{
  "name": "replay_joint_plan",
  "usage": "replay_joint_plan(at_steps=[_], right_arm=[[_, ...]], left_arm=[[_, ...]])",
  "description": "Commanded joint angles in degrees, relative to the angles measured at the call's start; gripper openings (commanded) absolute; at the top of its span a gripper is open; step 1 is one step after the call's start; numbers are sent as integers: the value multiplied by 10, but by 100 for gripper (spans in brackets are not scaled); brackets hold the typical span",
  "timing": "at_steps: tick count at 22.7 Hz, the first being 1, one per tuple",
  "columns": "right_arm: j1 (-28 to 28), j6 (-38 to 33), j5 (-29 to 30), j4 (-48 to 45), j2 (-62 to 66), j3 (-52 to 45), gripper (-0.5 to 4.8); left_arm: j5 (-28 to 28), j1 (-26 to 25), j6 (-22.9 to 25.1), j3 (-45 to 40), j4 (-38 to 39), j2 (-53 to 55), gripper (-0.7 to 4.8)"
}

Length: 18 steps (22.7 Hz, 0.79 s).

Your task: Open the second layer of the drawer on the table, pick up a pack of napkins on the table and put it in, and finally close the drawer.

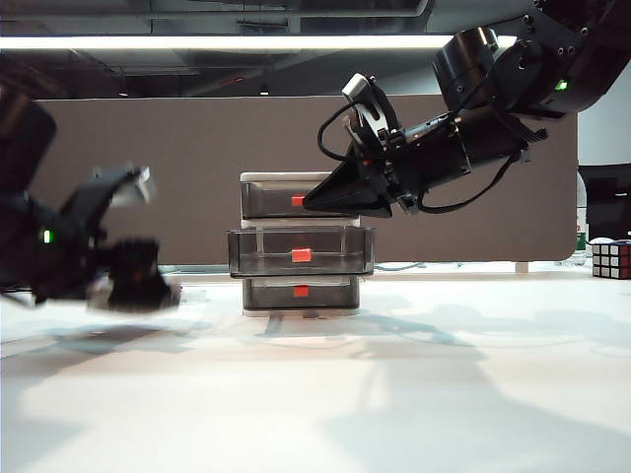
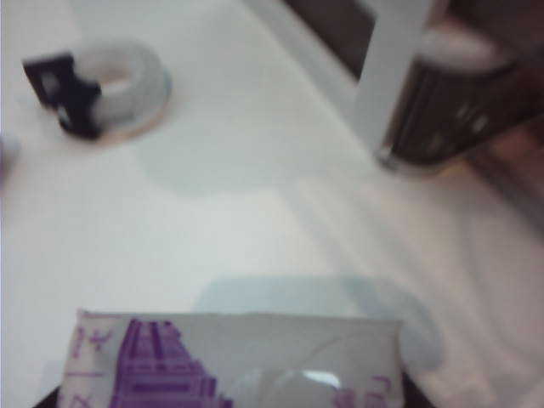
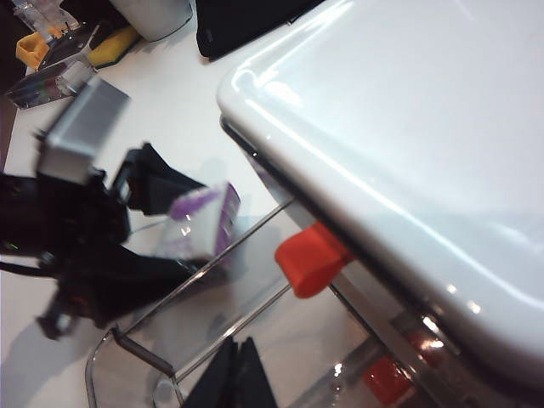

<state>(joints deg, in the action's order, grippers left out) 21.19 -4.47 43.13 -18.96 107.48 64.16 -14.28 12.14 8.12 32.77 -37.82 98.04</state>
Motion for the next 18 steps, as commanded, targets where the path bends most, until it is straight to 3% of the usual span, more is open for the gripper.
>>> replay_joint_plan(at_steps=[1, 7, 13, 18], right_arm=[[0, 2, 3, -6, -3, 3, -5], [-1, 2, 4, -12, -17, 3, -5], [-19, 2, -2, -5, -69, 3, -4], [-48, 2, 5, 12, -98, 3, -5]], left_arm=[[-42, 0, -8, 3, -21, -59, 335], [-80, 53, -13, 23, -20, -137, 336], [-61, 134, 9, 90, 11, -109, 336], [-59, 163, 11, 134, 24, -62, 336]])
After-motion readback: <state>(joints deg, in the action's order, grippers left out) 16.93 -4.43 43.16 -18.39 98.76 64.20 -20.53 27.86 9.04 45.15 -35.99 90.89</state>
